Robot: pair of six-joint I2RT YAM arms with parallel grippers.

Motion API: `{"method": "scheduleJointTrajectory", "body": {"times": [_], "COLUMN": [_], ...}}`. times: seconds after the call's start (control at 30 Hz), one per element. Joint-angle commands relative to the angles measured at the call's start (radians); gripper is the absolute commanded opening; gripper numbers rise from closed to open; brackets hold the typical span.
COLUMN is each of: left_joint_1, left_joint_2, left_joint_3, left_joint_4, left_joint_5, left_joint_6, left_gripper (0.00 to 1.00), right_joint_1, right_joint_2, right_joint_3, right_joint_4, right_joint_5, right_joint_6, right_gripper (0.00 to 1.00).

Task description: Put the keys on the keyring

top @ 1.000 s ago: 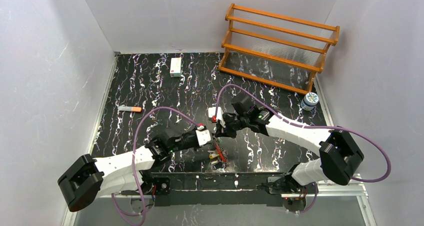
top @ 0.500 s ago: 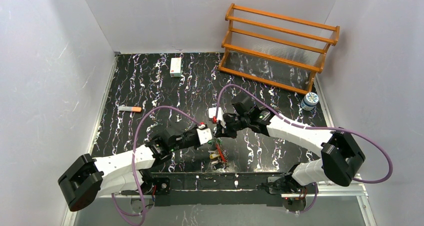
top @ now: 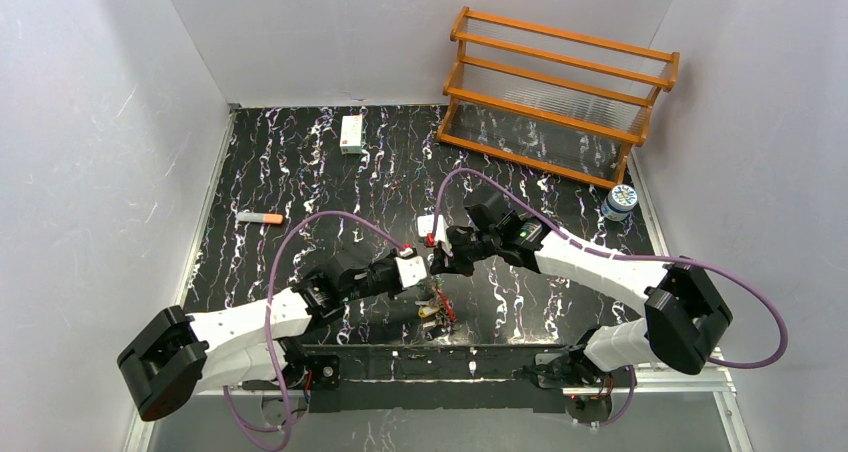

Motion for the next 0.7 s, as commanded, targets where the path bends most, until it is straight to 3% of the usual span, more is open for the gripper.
{"method": "scheduleJointTrajectory", "body": {"times": [0.0,0.03,0.17,0.27,0.67], "left_joint_1": [-0.002,-0.001,-0.002,-0.002,-0.001], "left_joint_2": [-0.006,-0.013,-0.043,-0.072,-0.184], "left_joint_3": [0.025,0.022,-0.007,-0.049,-0.242], "left_joint_4": [-0.031,-0.028,0.008,0.084,0.478], "left_joint_5": [-0.021,-0.027,-0.057,-0.085,-0.065], "left_joint_6": [0.009,0.005,-0.027,-0.069,-0.128], "left_gripper": [0.0,0.0,0.0,0.0,0.0], "right_joint_1": [0.008,0.008,0.001,-0.015,-0.147], "right_joint_2": [-0.03,-0.035,-0.08,-0.113,-0.144], "right_joint_3": [0.031,0.023,-0.027,-0.074,-0.165], "right_joint_4": [0.07,0.089,0.198,0.302,0.536], "right_joint_5": [-0.027,-0.01,-0.005,-0.036,-0.309], "right_joint_6": [0.001,0.01,0.046,0.085,0.251], "right_gripper": [0.01,0.02,0.33,0.47,0.46]}}
